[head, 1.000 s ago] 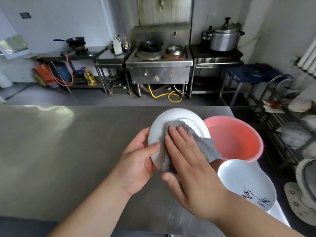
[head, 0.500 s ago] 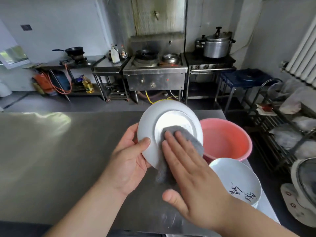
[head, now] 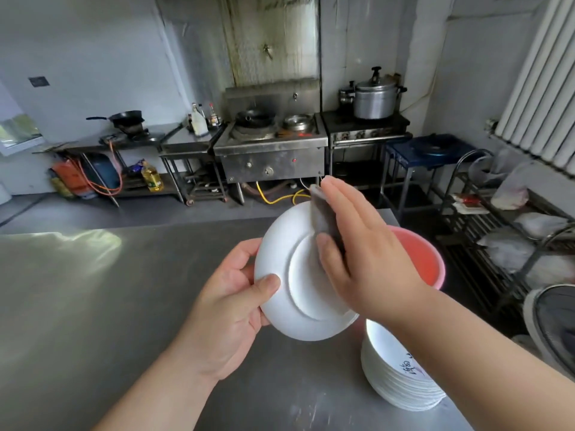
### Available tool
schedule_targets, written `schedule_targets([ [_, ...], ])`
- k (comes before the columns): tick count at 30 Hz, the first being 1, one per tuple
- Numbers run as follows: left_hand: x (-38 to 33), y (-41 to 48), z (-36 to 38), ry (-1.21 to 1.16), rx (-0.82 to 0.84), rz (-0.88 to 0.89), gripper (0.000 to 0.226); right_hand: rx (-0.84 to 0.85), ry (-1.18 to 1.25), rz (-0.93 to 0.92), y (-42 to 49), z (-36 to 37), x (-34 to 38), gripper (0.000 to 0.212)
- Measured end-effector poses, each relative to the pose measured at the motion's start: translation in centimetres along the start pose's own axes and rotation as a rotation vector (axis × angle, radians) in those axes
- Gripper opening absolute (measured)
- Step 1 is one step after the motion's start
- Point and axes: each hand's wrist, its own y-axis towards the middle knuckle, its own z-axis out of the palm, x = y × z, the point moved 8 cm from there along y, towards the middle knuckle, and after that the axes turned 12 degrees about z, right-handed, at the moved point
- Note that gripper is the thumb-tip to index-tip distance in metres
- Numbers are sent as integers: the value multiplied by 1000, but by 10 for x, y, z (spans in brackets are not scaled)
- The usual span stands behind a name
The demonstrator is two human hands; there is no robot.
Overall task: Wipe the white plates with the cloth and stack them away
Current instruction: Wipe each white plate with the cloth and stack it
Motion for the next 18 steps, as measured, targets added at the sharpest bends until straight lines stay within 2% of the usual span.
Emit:
schedule_targets([
  [3,1,0,10,59,46,8,36,69,-89,-269,-12,13,34,59],
  [5,-2,-1,15,19,60,15,37,77,-132,-332,-11,14,41,55],
  [8,-7,-2,14,-36,55,26,46,-19,-70,-223,-5,-1,28,51],
  [13,-4,-1,3,-96,-28,10,51,-124,9,197,-18,-1,-9,50],
  [15,1,-2,2,-102,-22,-21,54,-115,-49,157,-16,1,-3,50],
  [18,2,-2,2,-121,28,-39,52,17,-141,-70,-2,1,15,51],
])
